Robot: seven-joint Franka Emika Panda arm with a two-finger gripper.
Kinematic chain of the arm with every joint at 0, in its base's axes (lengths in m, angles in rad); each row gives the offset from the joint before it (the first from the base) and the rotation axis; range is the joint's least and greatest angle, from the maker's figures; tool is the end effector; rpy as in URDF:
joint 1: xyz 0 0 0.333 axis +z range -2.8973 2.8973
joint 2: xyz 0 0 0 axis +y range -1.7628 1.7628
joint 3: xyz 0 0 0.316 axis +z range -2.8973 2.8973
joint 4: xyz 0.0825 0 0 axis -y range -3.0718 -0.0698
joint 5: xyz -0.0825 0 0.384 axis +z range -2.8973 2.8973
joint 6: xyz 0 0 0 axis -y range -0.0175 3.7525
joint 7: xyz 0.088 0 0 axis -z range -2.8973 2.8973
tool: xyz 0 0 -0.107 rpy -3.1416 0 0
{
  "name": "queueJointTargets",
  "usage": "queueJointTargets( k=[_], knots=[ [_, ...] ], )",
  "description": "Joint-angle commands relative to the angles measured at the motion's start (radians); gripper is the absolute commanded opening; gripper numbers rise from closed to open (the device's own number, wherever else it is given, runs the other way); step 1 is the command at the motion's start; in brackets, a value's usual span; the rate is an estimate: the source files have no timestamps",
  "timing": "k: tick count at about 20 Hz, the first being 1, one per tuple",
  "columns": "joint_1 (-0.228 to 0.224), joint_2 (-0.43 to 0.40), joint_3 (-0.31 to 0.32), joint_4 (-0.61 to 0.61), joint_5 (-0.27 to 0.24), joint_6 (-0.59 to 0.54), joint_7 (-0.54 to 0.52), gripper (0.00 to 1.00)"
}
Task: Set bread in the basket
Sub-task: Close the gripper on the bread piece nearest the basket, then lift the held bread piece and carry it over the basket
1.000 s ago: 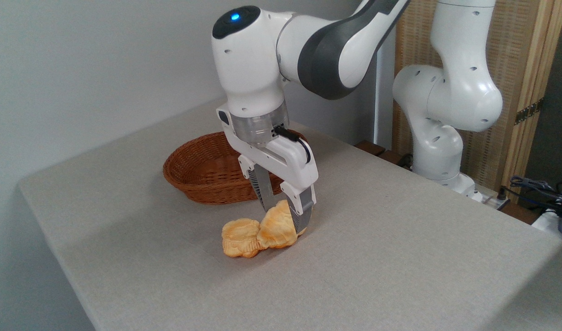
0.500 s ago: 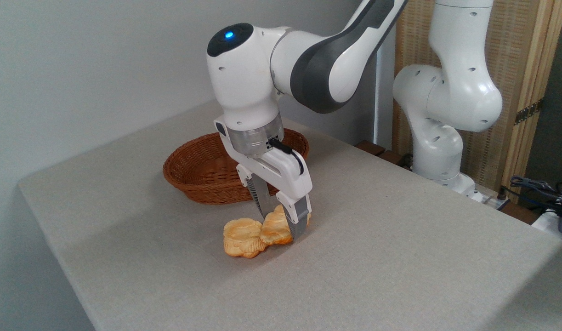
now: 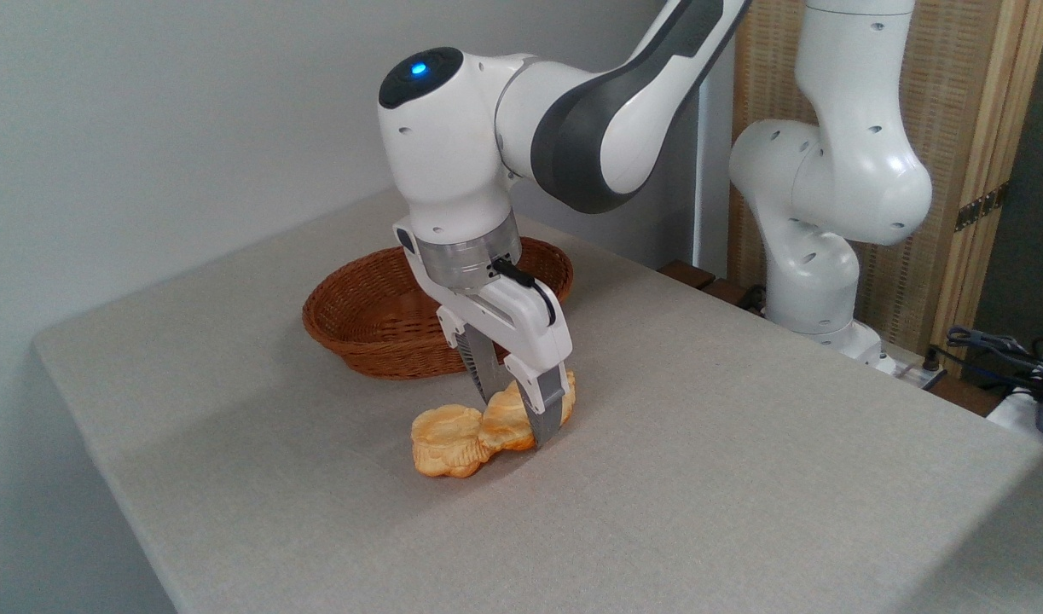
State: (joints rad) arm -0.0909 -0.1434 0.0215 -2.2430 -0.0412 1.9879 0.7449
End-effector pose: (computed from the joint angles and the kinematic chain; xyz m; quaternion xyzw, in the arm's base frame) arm 0.4839 -0.0360 0.4189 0.9202 -0.3868 -0.0461 0.0372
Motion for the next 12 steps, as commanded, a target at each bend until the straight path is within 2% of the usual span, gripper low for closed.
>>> queueJointTargets(
  k=[1,9,12],
  knots=[
    [-0.009,-0.005,0.006,-0.007,-0.002,0.019,0.019,0.37],
    [-0.007,-0.018,0.008,-0.003,-0.002,0.002,0.022,0.37],
    [-0.009,-0.041,0.009,0.046,-0.002,-0.055,0.022,0.38]
  ],
)
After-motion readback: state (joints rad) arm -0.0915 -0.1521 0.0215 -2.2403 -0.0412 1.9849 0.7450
